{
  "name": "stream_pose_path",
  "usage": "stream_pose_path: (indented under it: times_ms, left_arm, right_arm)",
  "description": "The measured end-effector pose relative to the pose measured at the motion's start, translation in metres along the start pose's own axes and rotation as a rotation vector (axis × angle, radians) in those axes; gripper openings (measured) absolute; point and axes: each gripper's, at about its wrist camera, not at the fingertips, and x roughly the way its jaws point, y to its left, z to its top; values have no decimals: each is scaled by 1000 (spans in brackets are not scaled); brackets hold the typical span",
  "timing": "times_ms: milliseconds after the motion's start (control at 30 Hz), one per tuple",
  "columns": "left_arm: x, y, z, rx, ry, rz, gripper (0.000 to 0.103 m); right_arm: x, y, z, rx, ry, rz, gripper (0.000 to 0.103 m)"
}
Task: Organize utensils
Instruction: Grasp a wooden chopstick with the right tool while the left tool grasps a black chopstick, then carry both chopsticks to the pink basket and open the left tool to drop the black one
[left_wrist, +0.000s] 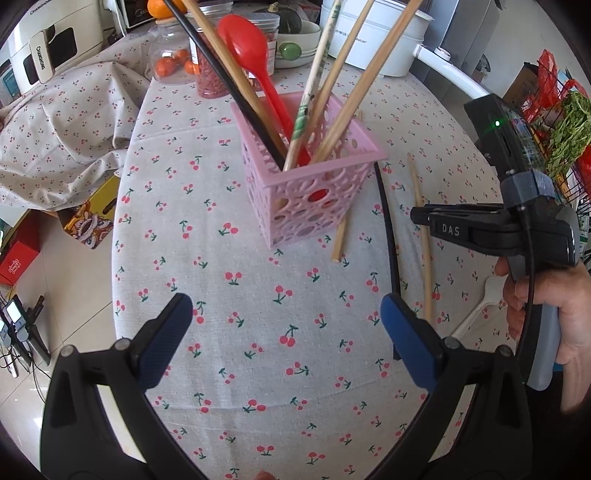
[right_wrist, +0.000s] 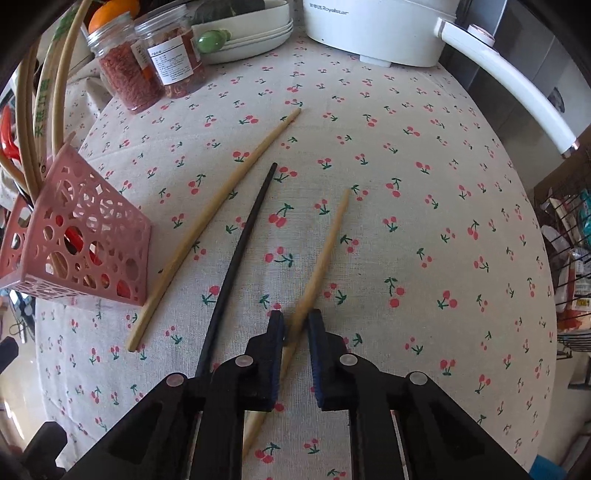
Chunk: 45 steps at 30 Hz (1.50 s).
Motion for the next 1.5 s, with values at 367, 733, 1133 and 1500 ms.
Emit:
stream_pose_path:
  times_ms: [367, 733, 1133, 1500]
  left_arm:
    - [8, -72, 4, 190, 37, -72, 61]
    - [66, -124, 52, 240, 129, 14, 31]
    - [102, -126, 73, 217, 183, 91, 25]
    - [95, -115, 73, 195, 175, 23, 7]
  right_arm:
    - [-54, -74, -24, 154, -77, 209, 7]
    - [-82, -112, -40, 222, -127, 278, 7]
    - [-85, -115, -36, 222, -134, 315, 7]
    - [-86, -111, -36, 222, -138, 326, 7]
